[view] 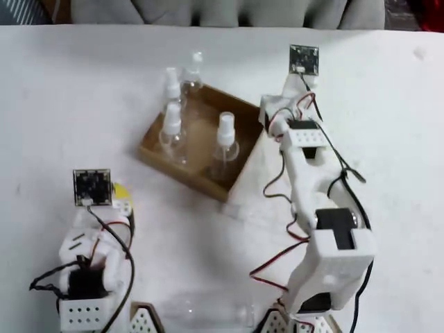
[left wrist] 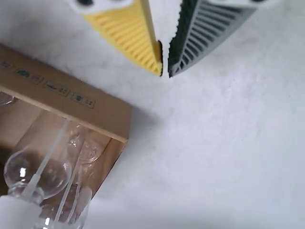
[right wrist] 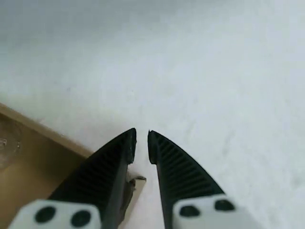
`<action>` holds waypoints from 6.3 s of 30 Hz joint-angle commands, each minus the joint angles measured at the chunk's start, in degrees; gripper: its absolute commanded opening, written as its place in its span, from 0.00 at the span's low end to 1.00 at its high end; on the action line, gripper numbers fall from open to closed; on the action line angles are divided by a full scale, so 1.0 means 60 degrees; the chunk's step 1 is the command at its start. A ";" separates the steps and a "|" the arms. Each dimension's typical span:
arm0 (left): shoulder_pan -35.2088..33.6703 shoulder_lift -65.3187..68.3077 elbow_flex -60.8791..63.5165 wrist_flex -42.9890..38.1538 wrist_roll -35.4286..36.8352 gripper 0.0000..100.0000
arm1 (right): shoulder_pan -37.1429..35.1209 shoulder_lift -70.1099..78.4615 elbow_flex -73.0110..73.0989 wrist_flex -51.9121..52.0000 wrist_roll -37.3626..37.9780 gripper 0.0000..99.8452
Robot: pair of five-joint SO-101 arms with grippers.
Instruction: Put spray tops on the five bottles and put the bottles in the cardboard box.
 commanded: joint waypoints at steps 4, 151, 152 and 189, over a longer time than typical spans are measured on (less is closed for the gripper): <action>-0.0081 -0.0125 -0.0015 -0.0352 -0.0117 0.02 | 0.0095 0.0212 -0.0557 -0.0212 -0.0103 0.02; 0.2117 0.3128 -0.6300 0.5802 -0.3780 0.02 | 0.2308 -1.1788 0.9084 0.4256 0.3707 0.02; 0.2527 0.3626 -0.6549 0.6110 -0.4103 0.02 | 0.2308 -1.1788 0.9099 0.4271 0.3707 0.02; 1.2198 0.5018 -0.4674 0.4527 -0.2813 0.39 | 0.4007 -0.6894 0.6476 0.3363 0.3018 0.02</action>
